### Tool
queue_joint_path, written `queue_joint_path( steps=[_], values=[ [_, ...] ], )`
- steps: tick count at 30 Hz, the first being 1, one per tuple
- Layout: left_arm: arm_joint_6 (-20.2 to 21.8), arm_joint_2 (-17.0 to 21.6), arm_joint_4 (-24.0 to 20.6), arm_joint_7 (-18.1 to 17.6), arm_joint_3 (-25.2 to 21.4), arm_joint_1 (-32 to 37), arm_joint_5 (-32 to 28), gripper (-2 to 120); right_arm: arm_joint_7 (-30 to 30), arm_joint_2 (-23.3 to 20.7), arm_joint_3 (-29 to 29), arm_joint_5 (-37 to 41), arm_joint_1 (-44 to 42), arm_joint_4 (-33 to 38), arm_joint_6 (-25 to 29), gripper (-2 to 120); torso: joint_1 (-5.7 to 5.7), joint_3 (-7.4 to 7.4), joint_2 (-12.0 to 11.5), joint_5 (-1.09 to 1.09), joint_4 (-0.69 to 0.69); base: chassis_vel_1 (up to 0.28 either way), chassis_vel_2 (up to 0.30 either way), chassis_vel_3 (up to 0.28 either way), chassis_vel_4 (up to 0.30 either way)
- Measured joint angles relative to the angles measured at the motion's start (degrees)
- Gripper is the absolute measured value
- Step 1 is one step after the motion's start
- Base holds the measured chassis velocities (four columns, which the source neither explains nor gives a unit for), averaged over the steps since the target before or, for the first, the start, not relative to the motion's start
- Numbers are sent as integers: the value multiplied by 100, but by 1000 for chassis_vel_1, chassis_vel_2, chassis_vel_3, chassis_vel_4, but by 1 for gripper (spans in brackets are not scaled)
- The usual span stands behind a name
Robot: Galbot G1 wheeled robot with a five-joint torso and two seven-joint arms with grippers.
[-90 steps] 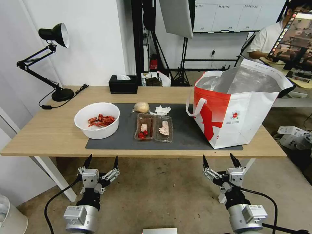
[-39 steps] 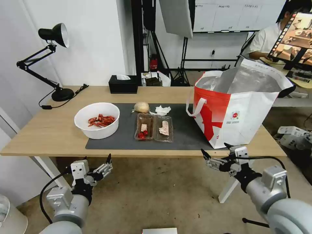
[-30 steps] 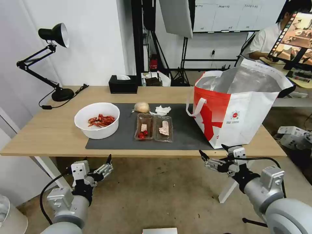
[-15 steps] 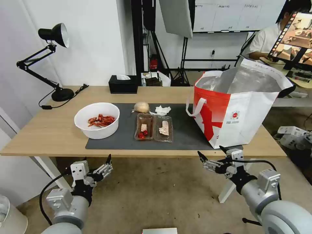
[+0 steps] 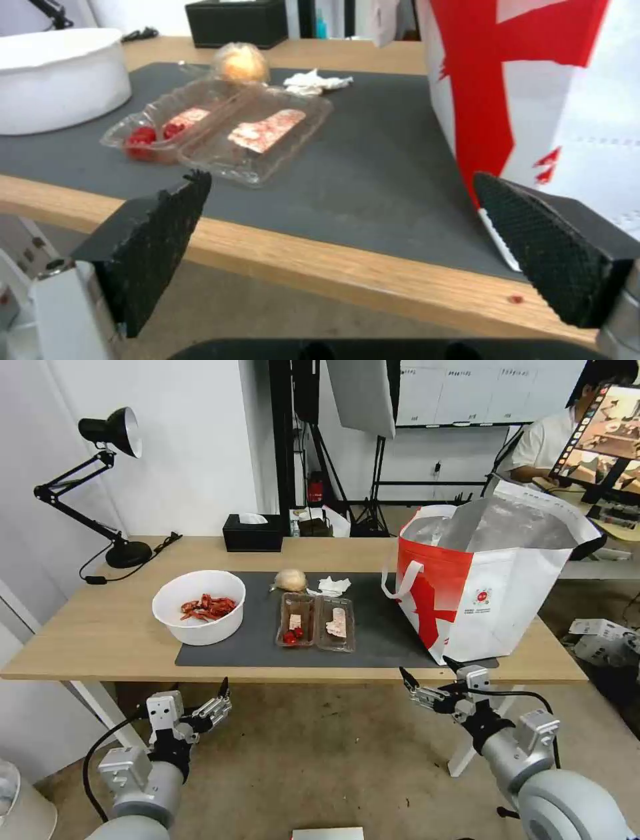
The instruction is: Pick up the trash from the table and place it into the takeout bag.
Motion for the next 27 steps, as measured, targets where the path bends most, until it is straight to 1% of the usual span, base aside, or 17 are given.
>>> queue_joint_path(
  steps=[2, 4, 6, 8, 9, 11, 12, 13, 15, 16, 17, 19, 20, 21, 23, 24, 27],
  values=[
    [-4, 11, 5, 0, -9, -2, -5, 100, 20, -54, -58, 56, 24, -22, 65, 100, 0, 0, 0, 0, 0, 0, 0, 0, 0],
    [-23, 61, 18, -1, -53, -8, -35, 100, 120, -260, -292, 437, 177, -72, 241, 100, 0, 0, 0, 0, 0, 0, 0, 0, 0],
    [-26, 74, 21, -1, -65, -11, -49, 100, 181, -332, -409, 657, 284, -80, 266, 100, 0, 0, 0, 0, -1, 0, 0, 0, 0],
    [-30, 94, 33, -3, -84, -16, -73, 100, 429, -472, -853, 1411, 710, -124, 288, 100, 0, 0, 0, 0, -1, 0, 0, 0, 0],
    [-30, 94, 33, -3, -84, -16, -73, 100, 429, -472, -853, 1411, 710, -124, 288, 100, 0, 0, 0, 0, -1, 0, 0, 0, 0],
    [-32, 97, 44, -5, -90, -1, -79, 100, 796, -540, -1412, 2192, 1315, -216, 291, 100, 0, 0, 0, 0, 1, 0, 0, 0, 0],
    [-32, 98, 51, -5, -95, 8, -79, 100, 931, -543, -1588, 2408, 1509, -263, 292, 100, 0, 0, 0, 0, 2, 0, 0, 0, 0],
    [-32, 98, 51, -5, -95, 8, -79, 100, 931, -543, -1588, 2408, 1509, -263, 292, 100, 0, 0, 0, 0, 2, 0, 0, 0, 0],
    [-33, 101, 72, -8, -119, 35, -81, 100, 1434, -485, -2217, 3081, 2252, -467, 293, 100, 0, 0, 0, -1, 0, 0, 0, 0, 0],
    [-33, 101, 72, -8, -119, 35, -81, 100, 1434, -485, -2217, 3081, 2252, -467, 293, 100, 0, 0, 0, -1, 0, 0, 0, 0, 0],
    [-34, 99, 84, -7, -136, 50, -82, 100, 1778, -393, -2526, 3460, 2635, -569, 292, 100, 0, 0, 0, 0, 0, 0, 0, 0, 0],
    [-34, 93, 103, -9, -153, 73, -82, 100, 2152, -256, -2825, 3867, 3030, -683, 291, 100, 1, 0, 0, -1, 1, 0, 0, 0, 0],
    [-34, 93, 103, -9, -153, 73, -82, 100, 2152, -256, -2825, 3867, 3030, -683, 291, 100, 1, 0, 0, -1, 1, 0, 0, 0, 0],
    [-34, 85, 129, -9, -173, 104, -82, 100, 2560, -14, -3164, 4383, 3469, -859, 290, 100, 0, 1, 0, -1, 1, 0, 0, 0, 0],
    [-35, 67, 167, -13, -219, 188, -80, 100, 3096, 382, -3469, 5044, 3931, -1101, 298, 100, 0, 1, -1, -1, 1, 0, 0, 0, 0],
    [-35, 67, 167, -13, -219, 188, -80, 100, 3096, 382, -3469, 5044, 3931, -1101, 298, 100, 0, 1, -1, -1, 1, 0, 0, 0, 0],
    [-35, 38, 184, -22, -286, 262, -74, 100, 3648, 853, -3678, 5456, 4298, -1436, 370, 100, 0, 1, -1, -2, 2, 0, 0, 0, 0]
  ],
)
